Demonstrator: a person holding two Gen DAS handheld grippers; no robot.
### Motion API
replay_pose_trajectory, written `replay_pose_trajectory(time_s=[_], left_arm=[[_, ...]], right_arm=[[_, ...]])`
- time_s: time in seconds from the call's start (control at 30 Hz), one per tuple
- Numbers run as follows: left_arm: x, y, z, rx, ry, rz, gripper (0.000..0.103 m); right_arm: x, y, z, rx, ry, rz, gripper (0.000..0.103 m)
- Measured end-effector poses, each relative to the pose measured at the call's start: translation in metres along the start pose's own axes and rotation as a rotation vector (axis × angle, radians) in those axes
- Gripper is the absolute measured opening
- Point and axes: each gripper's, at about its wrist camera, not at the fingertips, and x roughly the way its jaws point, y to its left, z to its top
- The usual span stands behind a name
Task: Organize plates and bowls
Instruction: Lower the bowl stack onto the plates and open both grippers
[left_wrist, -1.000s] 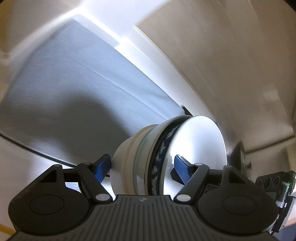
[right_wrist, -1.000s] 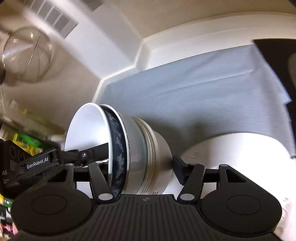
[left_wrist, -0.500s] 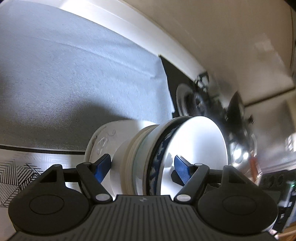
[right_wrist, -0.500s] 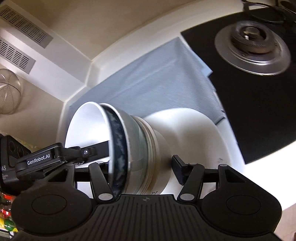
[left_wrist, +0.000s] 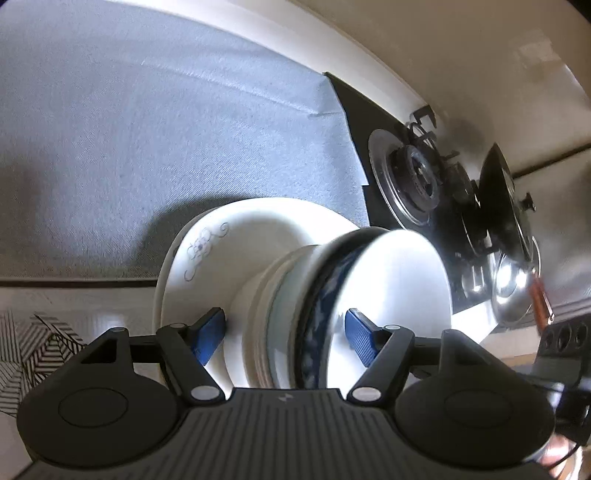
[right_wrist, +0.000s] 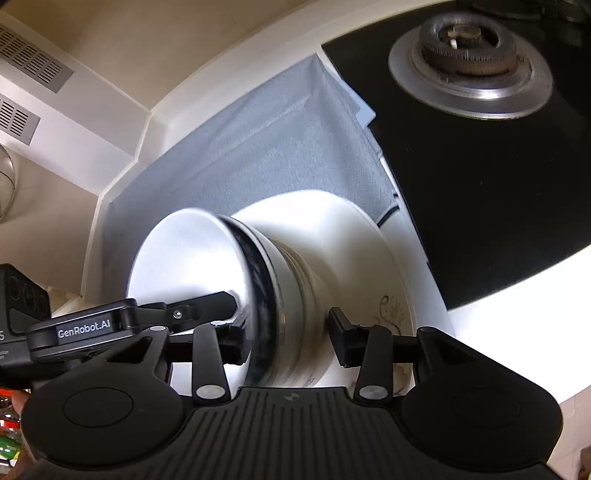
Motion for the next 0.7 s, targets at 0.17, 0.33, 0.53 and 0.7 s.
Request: replay_pose_trajectory(time_s=[0.17,0.33,0.53,0.7], left_arm=[[-0.022,-0.019,-0.004,0.105,-0.041,0.136,0.098],[-0.058,-0.037,-0.016,0.192,-0.14,0.222,0.103],[-0.084,-0.051,-0.033,0.234,-0.245,0.298,0.103],[-0.101,-0.061,-0.044,0.242,-0.316,0.387,0.103]], right_arm=[[-0.006,-0.004,0.004,0.01,-0.012,0.043,0.046],[-0.03,0.015,0.004,-0.148,-0.101,0.008,0.074],[-0.047,0.035,-0.001,-0.274,-0.148,-0.039,0.082],[-0.051,0.047,-0.005,-0.334,-0.146,-0.018,0.083]])
